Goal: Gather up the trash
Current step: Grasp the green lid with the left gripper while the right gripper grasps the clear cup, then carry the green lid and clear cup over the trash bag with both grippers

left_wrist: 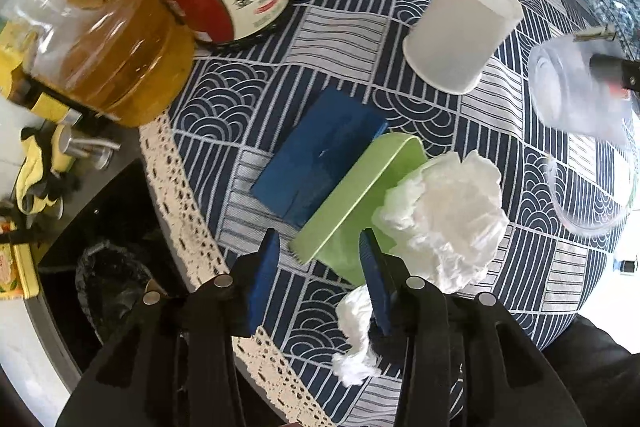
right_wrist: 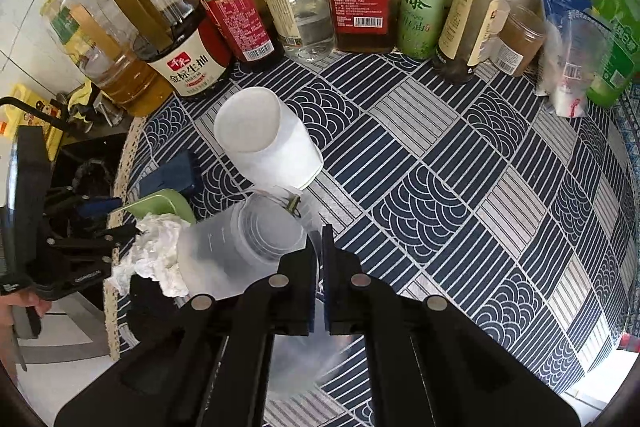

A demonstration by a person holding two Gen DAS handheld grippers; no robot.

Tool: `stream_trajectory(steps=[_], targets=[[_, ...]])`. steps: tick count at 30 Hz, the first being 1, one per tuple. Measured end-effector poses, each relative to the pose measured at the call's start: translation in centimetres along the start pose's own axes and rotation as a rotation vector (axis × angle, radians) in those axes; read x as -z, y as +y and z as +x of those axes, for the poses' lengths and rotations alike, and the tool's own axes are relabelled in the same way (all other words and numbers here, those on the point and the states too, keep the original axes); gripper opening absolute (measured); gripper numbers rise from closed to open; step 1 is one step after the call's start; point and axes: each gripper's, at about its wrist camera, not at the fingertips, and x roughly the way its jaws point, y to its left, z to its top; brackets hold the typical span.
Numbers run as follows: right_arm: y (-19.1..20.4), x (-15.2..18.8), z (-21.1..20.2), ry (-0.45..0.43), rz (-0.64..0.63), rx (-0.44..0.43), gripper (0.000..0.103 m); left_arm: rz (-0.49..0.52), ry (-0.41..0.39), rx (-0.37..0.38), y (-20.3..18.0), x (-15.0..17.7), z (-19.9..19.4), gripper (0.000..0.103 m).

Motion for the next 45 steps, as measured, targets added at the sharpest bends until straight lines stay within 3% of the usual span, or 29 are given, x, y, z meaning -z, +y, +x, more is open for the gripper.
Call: stream_trajectory(steps=[4,13,32,45], targets=[[-0.3,0.0,-0.7,-0.015,0.015,0.005,0.002,0.024,0.001,0.001,-0.4,-0.2,0.4,0.039],[-0.7,-0.5,-0.6,-0.009,0.033,-0.016,0.002,0.011,0.009,-0.010,1.4,0.0,1.8,0.010],[-0.3,-1.1,0.9,0.019,-0.009,-0.091,0.002,-0.085,-0.037,-0.045,4.9,0.9,-0.4,0.007],[3.4,0.1,0.1,0.025,-0.061,-0.106,0.002,-0.146,-0.089,-0.044,5.9,2.7,-2.9,0.002]])
